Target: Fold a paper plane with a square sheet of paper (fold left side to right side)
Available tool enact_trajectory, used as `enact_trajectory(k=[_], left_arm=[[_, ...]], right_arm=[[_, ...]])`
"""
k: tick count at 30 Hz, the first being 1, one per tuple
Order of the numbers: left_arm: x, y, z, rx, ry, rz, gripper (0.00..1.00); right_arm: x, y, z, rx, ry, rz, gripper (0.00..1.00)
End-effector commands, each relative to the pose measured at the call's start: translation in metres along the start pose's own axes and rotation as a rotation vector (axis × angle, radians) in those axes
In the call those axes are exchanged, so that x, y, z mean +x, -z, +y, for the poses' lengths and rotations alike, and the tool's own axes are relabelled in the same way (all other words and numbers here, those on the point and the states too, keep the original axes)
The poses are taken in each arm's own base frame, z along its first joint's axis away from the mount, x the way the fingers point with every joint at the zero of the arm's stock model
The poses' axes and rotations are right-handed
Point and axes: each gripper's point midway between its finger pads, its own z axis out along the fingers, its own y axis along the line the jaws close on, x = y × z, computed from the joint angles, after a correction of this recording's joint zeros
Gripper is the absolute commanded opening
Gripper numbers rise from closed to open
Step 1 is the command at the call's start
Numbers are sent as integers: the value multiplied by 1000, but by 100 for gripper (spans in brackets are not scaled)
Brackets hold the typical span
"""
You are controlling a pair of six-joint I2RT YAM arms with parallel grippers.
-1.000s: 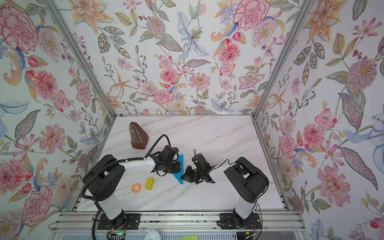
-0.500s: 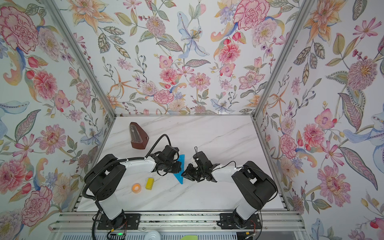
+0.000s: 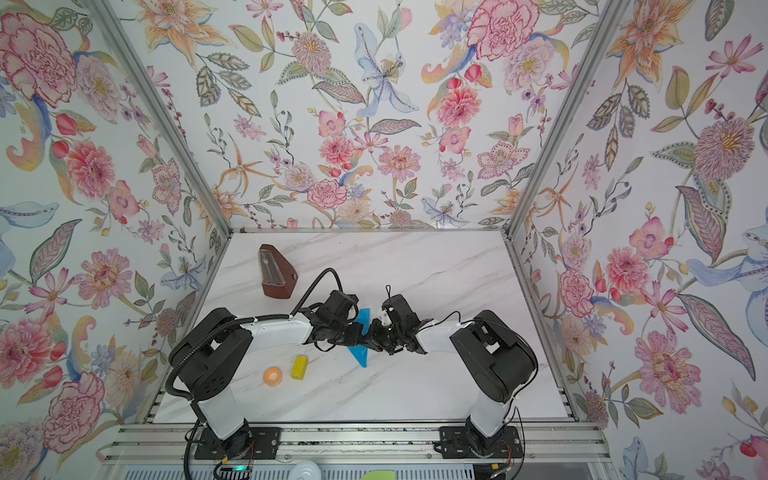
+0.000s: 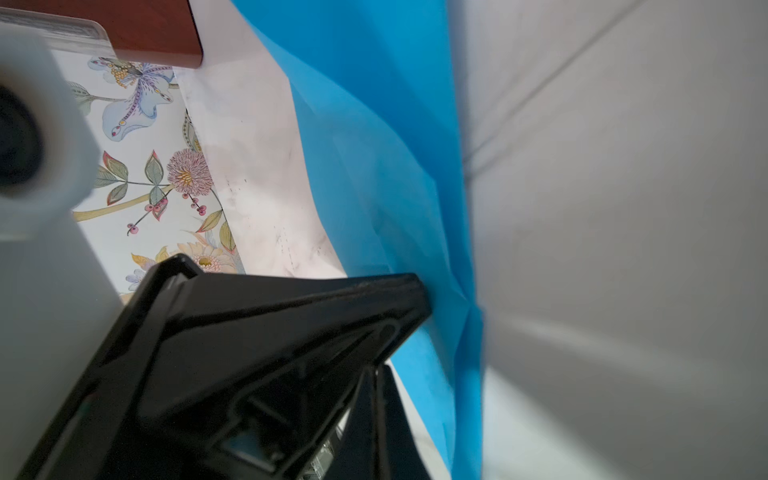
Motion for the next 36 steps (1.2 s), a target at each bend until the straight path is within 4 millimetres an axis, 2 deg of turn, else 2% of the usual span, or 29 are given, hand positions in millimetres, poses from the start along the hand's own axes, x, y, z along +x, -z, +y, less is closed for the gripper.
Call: enact_trajectory(k=[1,6,13,27,33,36], left_arm=[[21,-12,28,-93,18,72,0],[22,-14,30,-98,20,79,0],[25,-15,36,-116,28,88,0],[27,-15,43,-130,39,93,0],[27,-14,44,-133,40,92,0],[26,-14,43,-127,40,90,0]], right_arm=[[-1,-5,1,-26,0,9,1],[7,-10,-18,-5,-31,31,1],[34,-8,-51,58,-70,77,0],[77,3,-86,130,-91,126,0],[89,11,-91,140,-100,132,0],[84,17,-70,88,-72,111,0]])
